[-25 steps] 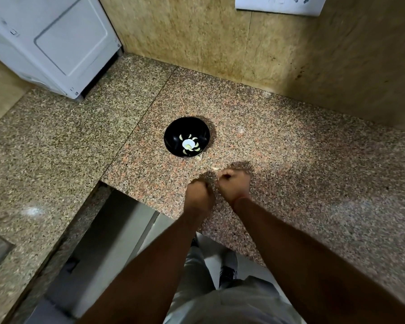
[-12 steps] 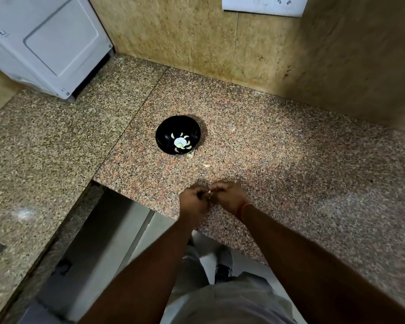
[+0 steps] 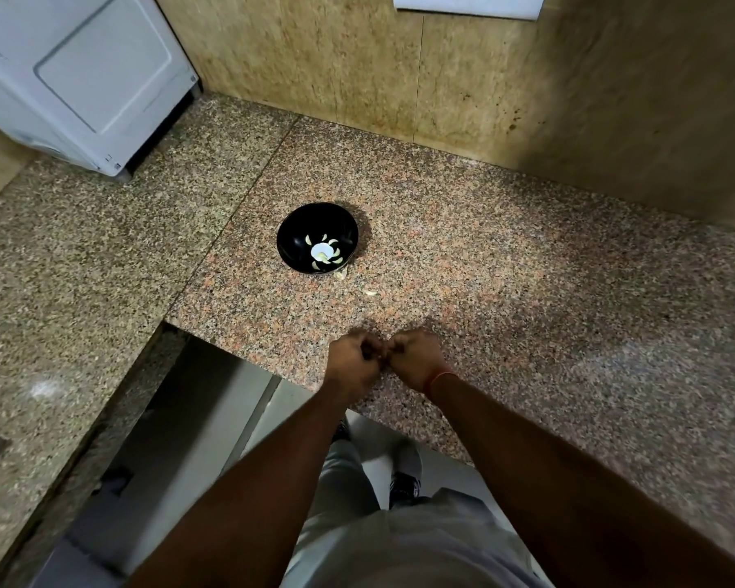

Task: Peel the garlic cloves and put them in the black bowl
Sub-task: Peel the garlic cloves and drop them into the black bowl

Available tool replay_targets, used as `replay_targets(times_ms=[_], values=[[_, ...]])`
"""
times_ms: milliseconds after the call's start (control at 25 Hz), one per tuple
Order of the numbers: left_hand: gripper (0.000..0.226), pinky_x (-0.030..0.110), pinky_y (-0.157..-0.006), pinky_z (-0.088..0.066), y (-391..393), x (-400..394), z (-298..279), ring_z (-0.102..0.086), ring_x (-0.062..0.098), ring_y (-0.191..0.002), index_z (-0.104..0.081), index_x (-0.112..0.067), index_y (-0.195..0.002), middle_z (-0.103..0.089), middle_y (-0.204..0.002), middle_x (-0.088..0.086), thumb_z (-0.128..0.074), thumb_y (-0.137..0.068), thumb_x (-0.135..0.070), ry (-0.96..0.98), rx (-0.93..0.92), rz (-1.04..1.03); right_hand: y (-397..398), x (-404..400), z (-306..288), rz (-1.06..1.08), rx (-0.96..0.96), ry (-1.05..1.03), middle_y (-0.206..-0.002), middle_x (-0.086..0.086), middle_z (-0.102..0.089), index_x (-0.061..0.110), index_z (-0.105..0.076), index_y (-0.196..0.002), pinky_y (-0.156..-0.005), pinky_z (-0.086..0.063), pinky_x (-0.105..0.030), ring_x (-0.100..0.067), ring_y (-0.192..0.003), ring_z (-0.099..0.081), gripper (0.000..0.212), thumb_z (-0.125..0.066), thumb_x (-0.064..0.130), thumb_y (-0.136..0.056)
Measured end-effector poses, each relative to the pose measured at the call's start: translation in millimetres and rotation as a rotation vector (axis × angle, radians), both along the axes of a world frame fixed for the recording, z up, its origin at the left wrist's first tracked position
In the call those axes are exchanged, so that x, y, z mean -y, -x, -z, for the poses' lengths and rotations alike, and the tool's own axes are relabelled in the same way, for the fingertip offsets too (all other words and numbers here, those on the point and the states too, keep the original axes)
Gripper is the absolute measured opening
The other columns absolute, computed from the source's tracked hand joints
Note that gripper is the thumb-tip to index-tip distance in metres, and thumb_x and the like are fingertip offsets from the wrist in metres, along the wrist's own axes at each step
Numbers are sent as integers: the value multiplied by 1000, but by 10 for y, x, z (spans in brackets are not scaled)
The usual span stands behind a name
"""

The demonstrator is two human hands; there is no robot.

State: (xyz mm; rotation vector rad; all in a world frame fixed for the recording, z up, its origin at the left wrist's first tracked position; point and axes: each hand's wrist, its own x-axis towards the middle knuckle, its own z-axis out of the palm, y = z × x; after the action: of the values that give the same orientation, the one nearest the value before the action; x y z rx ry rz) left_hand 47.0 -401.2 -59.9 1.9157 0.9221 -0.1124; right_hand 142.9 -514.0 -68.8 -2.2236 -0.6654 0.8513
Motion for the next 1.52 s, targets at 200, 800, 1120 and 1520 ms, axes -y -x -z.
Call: replay_targets(times_ms=[200,800,1120,1520], values=[[23,34,-54,-57,21,-1,68,-65,21,-62,-72,-15,-80,-73,-80,9,-69,-86,7,118,-68,-166,43,57,6,-291,277,-21,-77,0,-74,19,-81,-93,-67,-49,-25,-13,-63,-60,11,-70,21,-92],[15,21,-65,-56,176,-107,136,-68,8,-65,-80,-17,-86,-75,-77,-7,-78,-82,-3,-89,44,53,23,-10,197,-258,372,-72,-67,-2,-67,16,-79,-71,-62,-52,-29,-18,-62,-59,13,-72,8,-79],[7,22,-65,-56,206,-158,251,-69,11,-61,-80,-20,-78,-76,-73,-5,-81,-83,-16,-112,72,52,6,42,227,-152,371,-149,-68,-3,-68,13,-73,-64,-59,-56,-28,-21,-60,-63,21,-73,-7,-68],[12,13,-58,-51,111,-293,227,-65,4,-64,-75,-20,-83,-73,-78,-7,-84,-81,-13,-61,10,138,7,50,244,-121,320,-150,-69,15,-55,20,-72,-65,-58,-44,-14,0,-58,-50,26,-76,-5,-70]])
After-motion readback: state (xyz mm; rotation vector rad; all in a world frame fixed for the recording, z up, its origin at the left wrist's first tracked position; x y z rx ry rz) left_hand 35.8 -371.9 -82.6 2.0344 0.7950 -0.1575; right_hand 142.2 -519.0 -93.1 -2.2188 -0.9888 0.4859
